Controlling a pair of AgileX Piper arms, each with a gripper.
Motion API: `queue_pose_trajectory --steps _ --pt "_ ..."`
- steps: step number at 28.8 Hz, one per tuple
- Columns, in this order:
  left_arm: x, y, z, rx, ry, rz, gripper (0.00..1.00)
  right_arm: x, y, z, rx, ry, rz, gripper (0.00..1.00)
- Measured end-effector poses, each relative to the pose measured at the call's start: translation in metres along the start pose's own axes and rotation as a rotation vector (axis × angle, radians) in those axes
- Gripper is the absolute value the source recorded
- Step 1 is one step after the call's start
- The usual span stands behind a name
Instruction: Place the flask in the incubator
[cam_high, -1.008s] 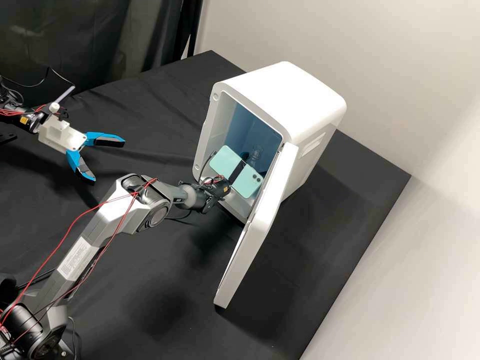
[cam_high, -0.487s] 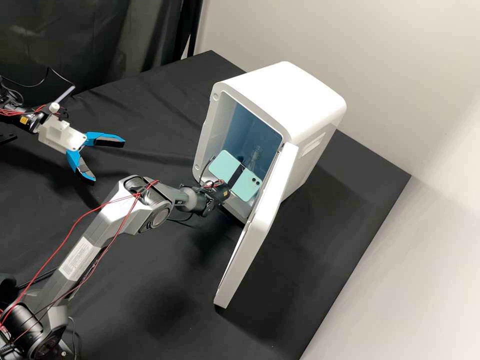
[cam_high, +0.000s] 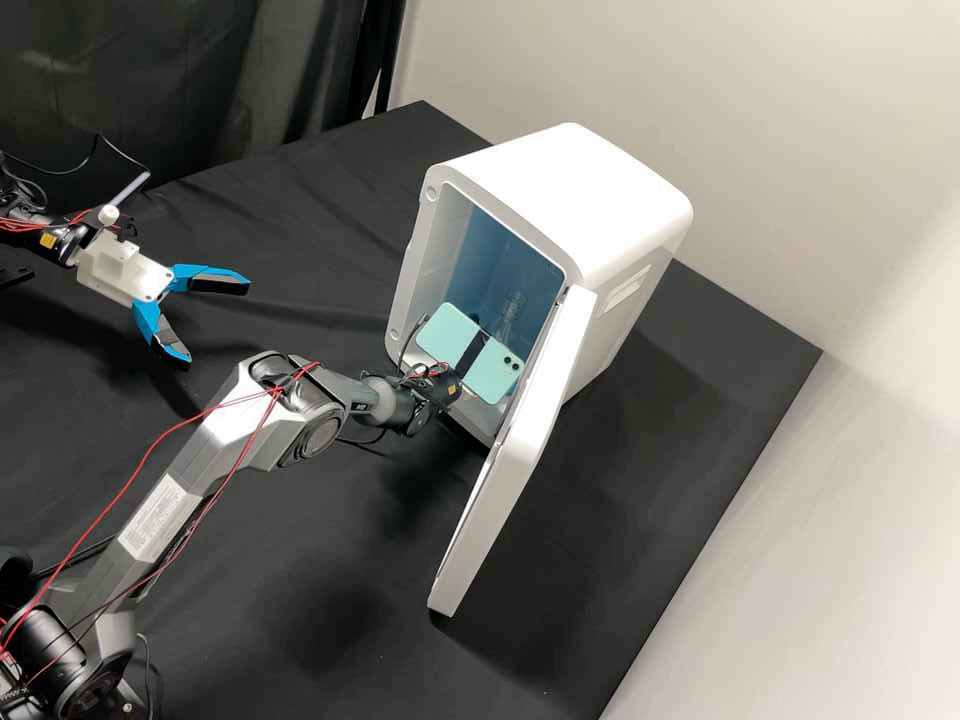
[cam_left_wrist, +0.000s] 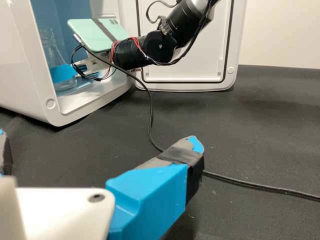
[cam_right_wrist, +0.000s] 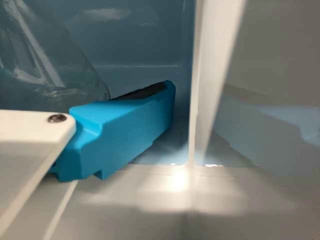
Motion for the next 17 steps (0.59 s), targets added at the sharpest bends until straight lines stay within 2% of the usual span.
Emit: queue_pose_trajectory --steps 10,15,17 --pt "0.0 0.0 0.0 0.0 0.0 0.0 1.0 -0.0039 0.0064 -0.0026 -0.007 0.004 0.006 1.0" --pt "0.0 0.0 0.0 0.0 0.0 0.0 1.0 -0.0049 0.0063 -0.0014 -0.006 -0.001 0.004 1.0" --pt "0.0 0.0 0.0 0.0 0.0 0.0 1.0 -0.0061 0.0069 -0.0009 -0.017 0.0 -0.001 1.0"
